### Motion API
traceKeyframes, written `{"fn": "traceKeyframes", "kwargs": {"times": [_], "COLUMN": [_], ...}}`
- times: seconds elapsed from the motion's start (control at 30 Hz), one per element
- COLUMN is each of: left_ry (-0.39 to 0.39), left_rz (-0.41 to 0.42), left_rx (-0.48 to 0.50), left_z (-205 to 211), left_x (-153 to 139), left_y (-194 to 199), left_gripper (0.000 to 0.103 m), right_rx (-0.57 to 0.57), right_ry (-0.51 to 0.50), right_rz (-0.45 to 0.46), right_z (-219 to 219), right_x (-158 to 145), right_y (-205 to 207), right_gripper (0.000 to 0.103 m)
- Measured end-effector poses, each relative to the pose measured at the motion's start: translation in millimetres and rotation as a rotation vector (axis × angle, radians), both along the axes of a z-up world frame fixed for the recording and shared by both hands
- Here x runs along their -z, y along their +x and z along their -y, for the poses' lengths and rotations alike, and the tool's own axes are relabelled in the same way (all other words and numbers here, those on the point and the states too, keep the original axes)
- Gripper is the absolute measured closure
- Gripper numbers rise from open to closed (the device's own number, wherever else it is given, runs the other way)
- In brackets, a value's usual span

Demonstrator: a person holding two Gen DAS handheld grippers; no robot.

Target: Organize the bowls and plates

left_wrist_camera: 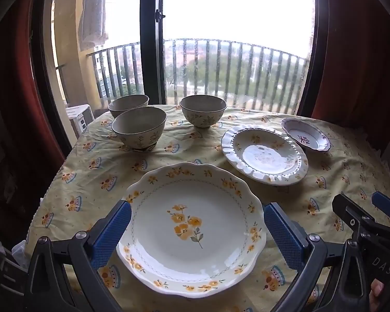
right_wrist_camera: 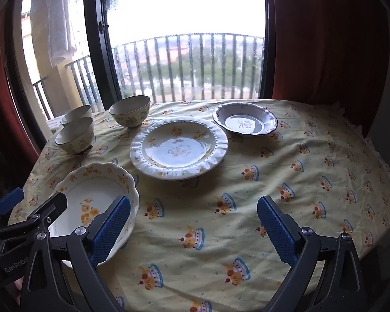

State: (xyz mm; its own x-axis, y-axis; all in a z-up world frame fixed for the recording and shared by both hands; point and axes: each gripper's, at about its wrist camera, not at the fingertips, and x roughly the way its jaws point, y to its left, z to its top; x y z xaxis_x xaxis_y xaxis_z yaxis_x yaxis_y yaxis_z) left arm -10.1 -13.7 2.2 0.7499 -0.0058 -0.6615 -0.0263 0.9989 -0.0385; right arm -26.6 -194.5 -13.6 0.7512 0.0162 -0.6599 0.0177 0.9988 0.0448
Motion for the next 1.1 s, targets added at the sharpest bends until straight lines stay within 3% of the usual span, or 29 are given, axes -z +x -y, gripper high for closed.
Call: {"fn": "traceKeyframes", "kwargs": {"times": [1.1], "left_ry": [0.024], "left_rz": [-0.002], "left_rx": [-0.03], "left_z": [0.7], "left_x": [0.0], "left_y": [4.0], "left_gripper": [0.001], "right_rx": [-0.02], "right_ry": [-0.019], "right_rz": [0.003], "right_z": [-4.6], "right_x": [-1.6], "right_y": [2.2], "right_gripper": [0.004]}}
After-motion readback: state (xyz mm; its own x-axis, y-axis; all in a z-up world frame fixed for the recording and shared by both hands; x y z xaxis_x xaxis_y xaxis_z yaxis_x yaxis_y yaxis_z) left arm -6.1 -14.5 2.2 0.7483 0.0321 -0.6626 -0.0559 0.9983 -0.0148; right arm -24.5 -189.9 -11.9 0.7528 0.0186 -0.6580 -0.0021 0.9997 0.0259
